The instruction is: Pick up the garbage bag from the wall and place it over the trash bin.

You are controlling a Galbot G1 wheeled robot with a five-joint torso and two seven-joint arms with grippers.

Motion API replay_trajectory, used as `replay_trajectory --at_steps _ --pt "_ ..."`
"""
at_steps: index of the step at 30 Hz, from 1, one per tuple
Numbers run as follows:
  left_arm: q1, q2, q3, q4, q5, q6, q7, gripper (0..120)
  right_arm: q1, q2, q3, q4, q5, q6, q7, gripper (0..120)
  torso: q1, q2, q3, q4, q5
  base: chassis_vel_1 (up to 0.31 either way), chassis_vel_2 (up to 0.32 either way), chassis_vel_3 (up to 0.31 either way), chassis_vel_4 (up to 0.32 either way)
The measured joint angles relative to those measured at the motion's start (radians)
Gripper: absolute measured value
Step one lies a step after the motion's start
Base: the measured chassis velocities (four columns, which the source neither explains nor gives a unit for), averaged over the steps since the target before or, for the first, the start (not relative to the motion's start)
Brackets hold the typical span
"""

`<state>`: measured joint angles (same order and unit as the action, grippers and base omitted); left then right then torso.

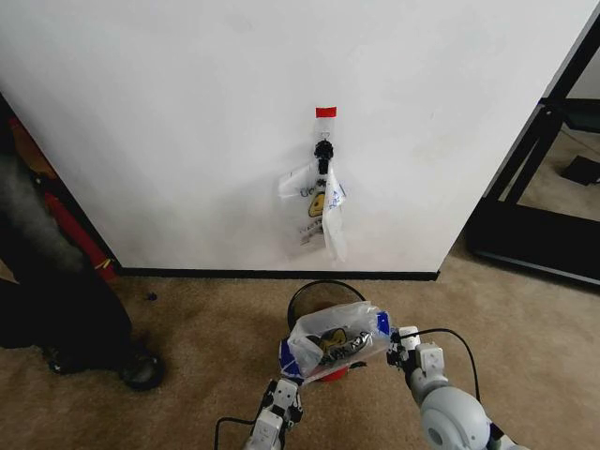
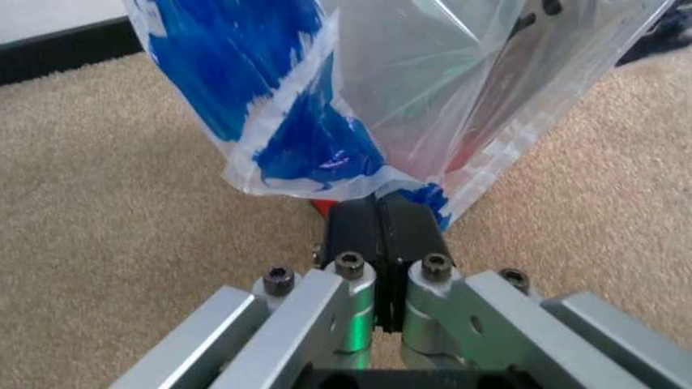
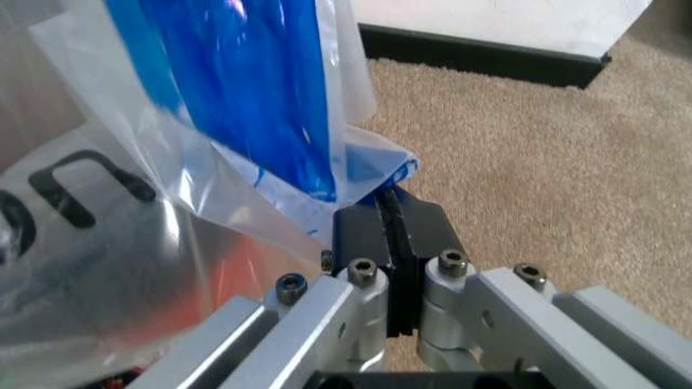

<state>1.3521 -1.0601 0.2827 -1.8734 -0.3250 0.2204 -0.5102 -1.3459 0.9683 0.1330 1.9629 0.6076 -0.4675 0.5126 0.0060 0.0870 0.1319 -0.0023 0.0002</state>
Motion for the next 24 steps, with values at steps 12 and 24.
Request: replay_trajectory --at_steps 12,24 --pt "-0.012 -0.019 0.016 0.02 0.01 -0.008 -0.002 0 0.029 0.002 -0.013 -0.046 -0.001 0.011 -0.008 0 0.0 0.0 0.0 -0.0003 0.0011 0.0 0.0 0.0 0.0" --pt "-0.013 0.018 0.037 -0.004 0.023 -0.007 -0.001 0 0.024 -0.007 -0.029 -0.039 -0.001 0.013 -0.016 0 0.0 0.0 0.0 0.0001 -0.0023 0.0 0.0 0.0 0.0"
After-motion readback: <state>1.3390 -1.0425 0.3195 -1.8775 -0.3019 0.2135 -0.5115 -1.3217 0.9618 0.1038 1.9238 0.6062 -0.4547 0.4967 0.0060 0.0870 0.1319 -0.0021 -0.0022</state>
